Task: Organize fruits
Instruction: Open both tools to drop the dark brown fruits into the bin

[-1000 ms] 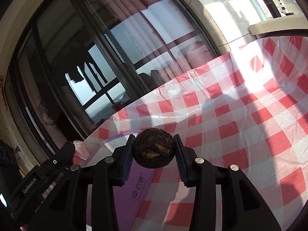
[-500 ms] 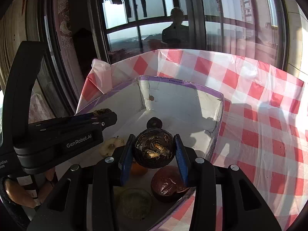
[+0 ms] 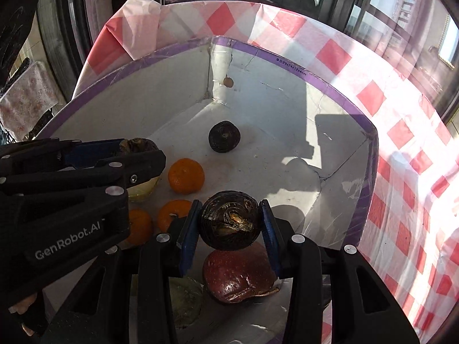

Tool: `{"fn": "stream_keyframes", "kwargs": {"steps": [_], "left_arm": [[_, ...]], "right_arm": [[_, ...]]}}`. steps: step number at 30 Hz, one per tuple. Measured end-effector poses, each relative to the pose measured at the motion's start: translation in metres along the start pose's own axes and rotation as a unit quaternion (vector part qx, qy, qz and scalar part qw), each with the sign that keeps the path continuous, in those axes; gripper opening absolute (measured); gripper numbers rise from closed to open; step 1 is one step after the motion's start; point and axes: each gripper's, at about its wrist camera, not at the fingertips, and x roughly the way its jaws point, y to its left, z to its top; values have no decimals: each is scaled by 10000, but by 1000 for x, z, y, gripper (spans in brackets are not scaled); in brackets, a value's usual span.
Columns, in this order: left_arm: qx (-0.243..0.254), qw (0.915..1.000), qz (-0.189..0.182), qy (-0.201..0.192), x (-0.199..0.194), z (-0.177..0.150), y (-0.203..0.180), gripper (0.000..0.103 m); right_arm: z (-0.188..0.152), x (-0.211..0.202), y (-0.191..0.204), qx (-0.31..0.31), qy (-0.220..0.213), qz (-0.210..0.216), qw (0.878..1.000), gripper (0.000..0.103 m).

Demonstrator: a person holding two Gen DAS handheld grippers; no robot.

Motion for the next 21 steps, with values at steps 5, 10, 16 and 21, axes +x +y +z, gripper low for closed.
{"fn": "stream_keyframes", "kwargs": {"steps": [5,10,16,21], "left_arm": [[-51,9999,-29,-97,-6,-1,3,73],[151,9990,328,-257,-12,-2,-2,82],[289,9938,1069,103,-6,1,2,90],[231,9952,944,113,-7,-1,7,90]], "right_arm": [[-1,-2,-1,47,12,154,9999,48],[-3,0,6,-168,193,177,9995,58],[-9,-9,11,132,262,459,9985,88],[-14,-14,17,179,248,368,9989,88]]}}
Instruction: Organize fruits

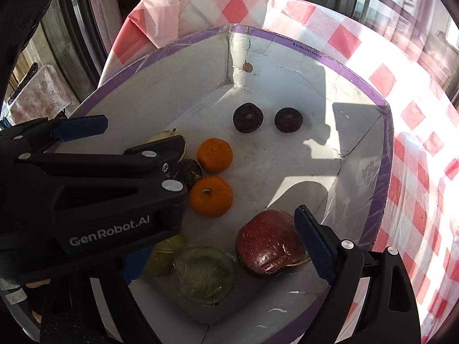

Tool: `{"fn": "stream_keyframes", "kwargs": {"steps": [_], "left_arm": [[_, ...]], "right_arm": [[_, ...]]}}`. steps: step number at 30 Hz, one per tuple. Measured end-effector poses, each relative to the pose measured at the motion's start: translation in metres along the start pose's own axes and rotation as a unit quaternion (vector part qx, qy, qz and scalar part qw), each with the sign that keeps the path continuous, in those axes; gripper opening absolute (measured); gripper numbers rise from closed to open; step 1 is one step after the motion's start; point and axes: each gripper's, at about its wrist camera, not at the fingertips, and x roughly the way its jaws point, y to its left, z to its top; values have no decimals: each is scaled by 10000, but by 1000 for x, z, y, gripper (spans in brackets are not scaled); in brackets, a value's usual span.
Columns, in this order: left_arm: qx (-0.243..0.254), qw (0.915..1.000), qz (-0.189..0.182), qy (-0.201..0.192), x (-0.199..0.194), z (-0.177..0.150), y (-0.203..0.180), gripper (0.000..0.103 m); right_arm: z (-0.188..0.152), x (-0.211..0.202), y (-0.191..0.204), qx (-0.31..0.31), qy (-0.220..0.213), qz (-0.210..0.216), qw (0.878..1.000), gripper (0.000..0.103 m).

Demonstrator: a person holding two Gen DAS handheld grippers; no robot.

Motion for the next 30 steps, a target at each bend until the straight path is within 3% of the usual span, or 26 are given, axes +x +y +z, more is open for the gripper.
{"fn": "stream_keyframes", "kwargs": {"steps": [5,30], "left_arm": [[-21,9998,-135,132,3,-3,2,90],[63,9996,-93,276,6,-6,-1,90]], "right_arm": [[0,1,1,9,76,-102,9999,88],[0,5,1,-84,134,-286,9995,89]]}}
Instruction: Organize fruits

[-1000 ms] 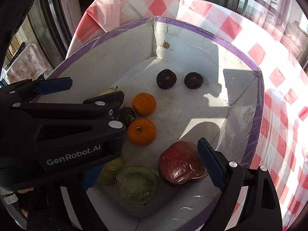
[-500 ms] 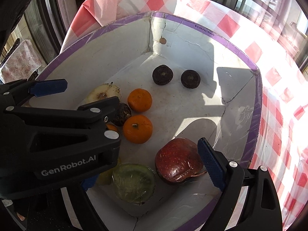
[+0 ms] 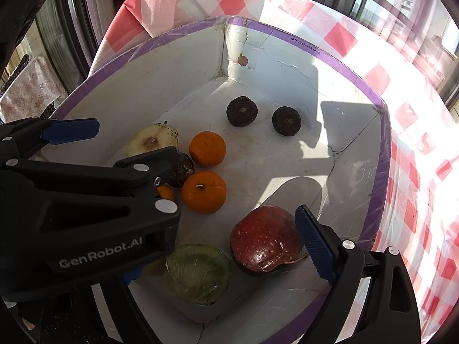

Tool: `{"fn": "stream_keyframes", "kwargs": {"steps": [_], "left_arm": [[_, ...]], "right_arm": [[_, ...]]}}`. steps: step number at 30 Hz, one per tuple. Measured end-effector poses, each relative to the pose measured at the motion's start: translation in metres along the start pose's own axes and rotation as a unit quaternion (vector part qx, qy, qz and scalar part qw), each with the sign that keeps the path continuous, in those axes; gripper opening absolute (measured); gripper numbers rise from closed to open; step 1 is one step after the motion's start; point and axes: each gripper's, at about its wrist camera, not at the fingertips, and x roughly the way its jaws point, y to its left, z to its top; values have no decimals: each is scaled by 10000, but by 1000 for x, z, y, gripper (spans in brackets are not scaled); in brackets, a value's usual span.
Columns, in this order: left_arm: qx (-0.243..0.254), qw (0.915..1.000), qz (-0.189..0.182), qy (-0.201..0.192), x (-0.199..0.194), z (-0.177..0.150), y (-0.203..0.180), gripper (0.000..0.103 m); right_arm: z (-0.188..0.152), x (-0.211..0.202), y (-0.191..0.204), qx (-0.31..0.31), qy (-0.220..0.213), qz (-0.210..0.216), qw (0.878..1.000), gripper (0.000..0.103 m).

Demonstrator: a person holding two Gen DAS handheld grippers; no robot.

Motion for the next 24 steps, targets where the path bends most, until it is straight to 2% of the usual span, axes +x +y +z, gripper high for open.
{"fn": "stream_keyframes", "kwargs": {"steps": [24], "left_arm": [[-35,10000,-62,39,2,1,1,90]], "right_arm": [[-1,-1,0,-8,3,-7,10000,89]]}}
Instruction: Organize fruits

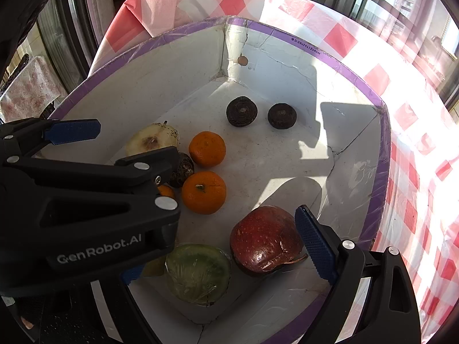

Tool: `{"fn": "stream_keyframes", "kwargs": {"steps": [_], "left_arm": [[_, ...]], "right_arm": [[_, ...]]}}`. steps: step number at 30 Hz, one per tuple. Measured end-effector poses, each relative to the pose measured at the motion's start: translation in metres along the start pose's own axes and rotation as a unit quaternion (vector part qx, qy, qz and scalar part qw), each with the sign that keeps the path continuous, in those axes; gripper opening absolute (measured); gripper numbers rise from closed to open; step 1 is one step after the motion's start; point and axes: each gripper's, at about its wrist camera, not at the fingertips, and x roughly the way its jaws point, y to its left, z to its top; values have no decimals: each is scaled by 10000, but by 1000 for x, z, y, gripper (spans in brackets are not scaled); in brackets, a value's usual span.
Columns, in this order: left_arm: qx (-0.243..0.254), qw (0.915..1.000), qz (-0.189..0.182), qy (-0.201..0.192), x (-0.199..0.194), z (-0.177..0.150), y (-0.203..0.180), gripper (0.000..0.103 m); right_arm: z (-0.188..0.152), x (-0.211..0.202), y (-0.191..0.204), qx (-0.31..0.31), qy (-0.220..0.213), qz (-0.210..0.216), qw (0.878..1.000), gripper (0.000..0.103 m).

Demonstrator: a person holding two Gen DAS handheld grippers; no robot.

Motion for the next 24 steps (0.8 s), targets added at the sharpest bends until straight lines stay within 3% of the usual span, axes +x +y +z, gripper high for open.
{"fn": "stream_keyframes", "kwargs": {"steps": [10,16,21,24], "left_arm": [[-9,10000,-38,87,3,3,1,90],[-169,9997,-76,-126,-5,1,7,90],[-311,9989,322,160,5,3,7,92],[-708,9925,996,-17,-4,6,9,92]], "right_arm": [[0,0,1,-1,-5,-4,10000,89],[0,-1,0,-1,-67,37,10000,90],[1,-1,2,-19,-89,115,9999,91],[1,-5,-1,-3,-135,211,9997,91]]}}
